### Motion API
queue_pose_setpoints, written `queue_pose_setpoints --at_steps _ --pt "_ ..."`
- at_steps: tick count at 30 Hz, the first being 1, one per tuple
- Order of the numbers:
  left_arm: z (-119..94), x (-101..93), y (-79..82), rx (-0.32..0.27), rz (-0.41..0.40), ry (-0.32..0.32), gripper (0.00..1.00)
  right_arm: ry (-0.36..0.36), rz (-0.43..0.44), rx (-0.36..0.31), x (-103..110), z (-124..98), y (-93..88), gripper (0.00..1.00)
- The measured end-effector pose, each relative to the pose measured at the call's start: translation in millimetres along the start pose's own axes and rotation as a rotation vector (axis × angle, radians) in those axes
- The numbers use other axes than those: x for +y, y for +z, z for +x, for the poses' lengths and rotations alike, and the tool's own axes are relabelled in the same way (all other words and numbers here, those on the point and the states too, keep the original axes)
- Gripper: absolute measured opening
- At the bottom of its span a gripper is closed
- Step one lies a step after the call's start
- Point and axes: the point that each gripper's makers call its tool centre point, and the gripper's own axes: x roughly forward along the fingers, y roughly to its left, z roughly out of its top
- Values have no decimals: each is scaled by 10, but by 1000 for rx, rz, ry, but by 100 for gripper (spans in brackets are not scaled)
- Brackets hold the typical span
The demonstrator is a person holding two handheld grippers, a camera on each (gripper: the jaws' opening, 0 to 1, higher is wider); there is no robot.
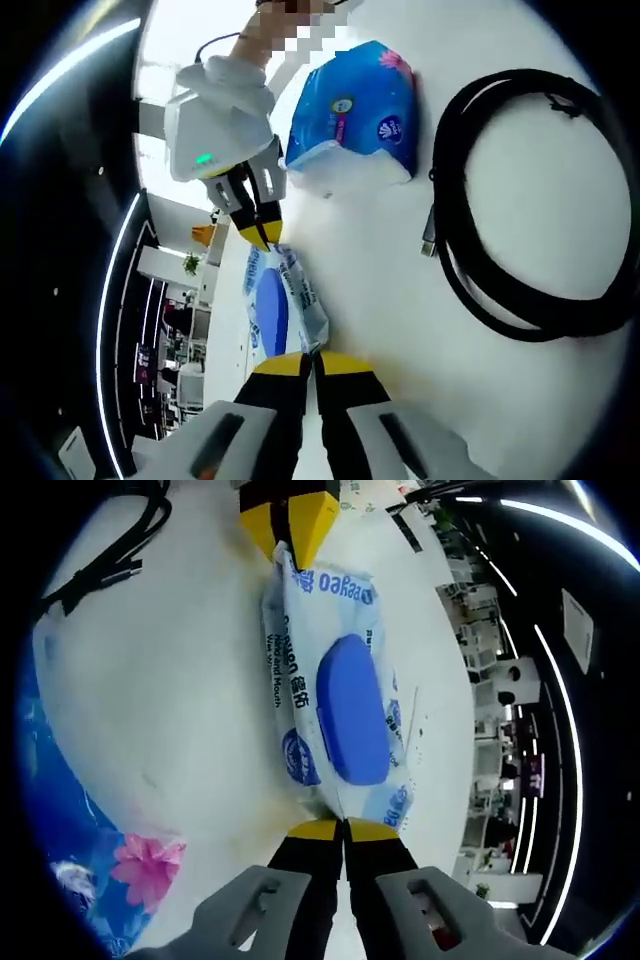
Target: Arrange the tabletop items into an orderly group along one side of the table until the central work area is clear of visible clutter.
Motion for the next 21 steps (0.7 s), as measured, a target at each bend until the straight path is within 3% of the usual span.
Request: queue_pose_setpoints --at_steps 3,21 --pt "-2 37 -80 4 -9 6 1 -8 -5 1 -27 -41 35 0" --pt "-216 35 -47 28 -11 40 1 -31 -18 6 -79 -196 177 0"
